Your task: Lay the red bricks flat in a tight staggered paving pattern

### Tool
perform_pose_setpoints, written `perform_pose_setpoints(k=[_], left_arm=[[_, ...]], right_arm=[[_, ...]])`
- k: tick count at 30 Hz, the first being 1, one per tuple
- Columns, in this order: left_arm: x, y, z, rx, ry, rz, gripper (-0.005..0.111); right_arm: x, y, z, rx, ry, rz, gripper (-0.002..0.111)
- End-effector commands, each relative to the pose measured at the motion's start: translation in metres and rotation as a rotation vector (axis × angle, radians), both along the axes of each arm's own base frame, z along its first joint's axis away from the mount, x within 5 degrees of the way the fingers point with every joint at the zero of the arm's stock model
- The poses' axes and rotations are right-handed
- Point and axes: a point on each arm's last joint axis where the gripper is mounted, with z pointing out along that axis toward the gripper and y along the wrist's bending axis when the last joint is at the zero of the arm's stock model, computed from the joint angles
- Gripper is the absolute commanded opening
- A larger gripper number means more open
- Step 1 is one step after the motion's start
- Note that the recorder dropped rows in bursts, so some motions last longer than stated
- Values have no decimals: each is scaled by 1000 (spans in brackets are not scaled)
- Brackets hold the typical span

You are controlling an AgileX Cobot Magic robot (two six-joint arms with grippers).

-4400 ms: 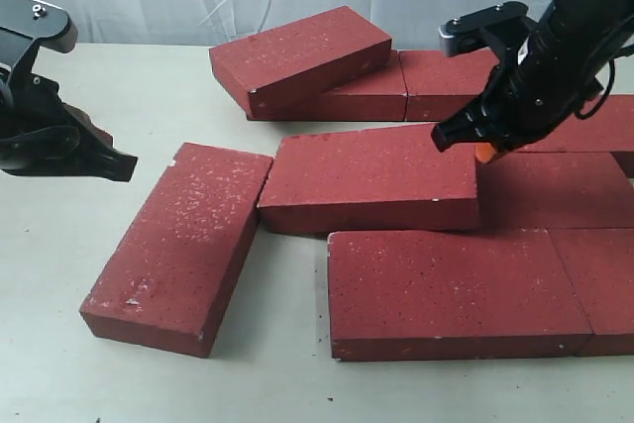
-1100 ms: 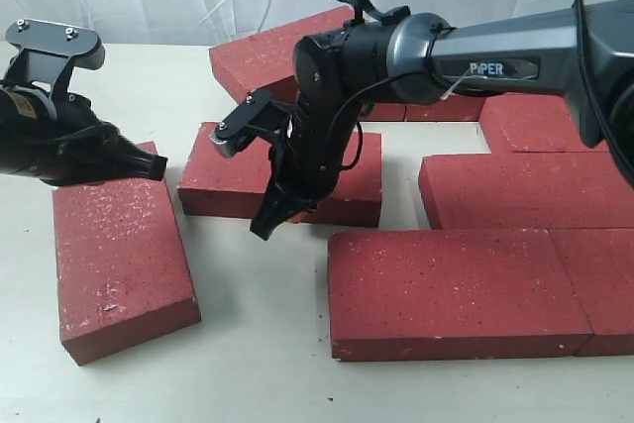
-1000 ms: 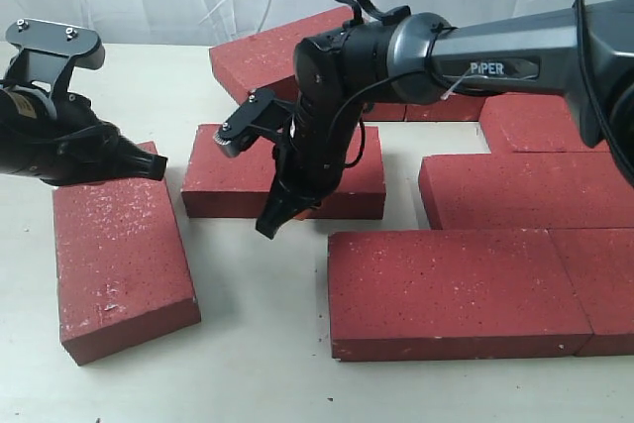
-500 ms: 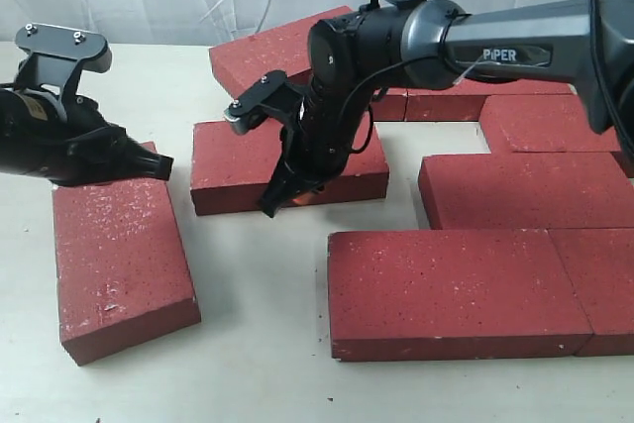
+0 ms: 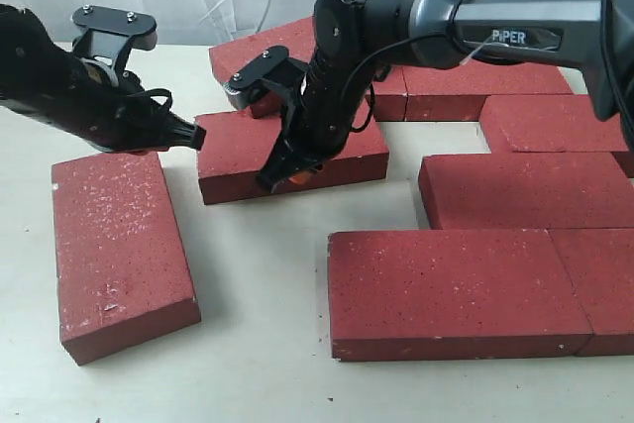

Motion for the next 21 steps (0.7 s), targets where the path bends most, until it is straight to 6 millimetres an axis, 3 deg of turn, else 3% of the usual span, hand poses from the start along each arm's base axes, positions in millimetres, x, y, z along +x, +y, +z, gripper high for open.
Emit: perform_pose_setpoints(k=[1, 5, 9, 14, 21], left_arm=[[6, 1, -7, 40, 1, -20, 0], [13, 16, -15, 22, 27, 49, 0], [20, 22, -21, 0, 15, 96, 0], [29, 16, -35, 7, 36, 85, 0], [50, 9, -42, -4, 52, 91, 0]], right_arm=[[5, -11, 17, 21, 3, -28, -1], [15, -36, 39, 38, -26, -66, -1], [45, -80, 51, 119, -84, -228, -1], [67, -120, 30, 139, -12, -363, -1], [76, -124, 7, 124, -17, -382, -1]])
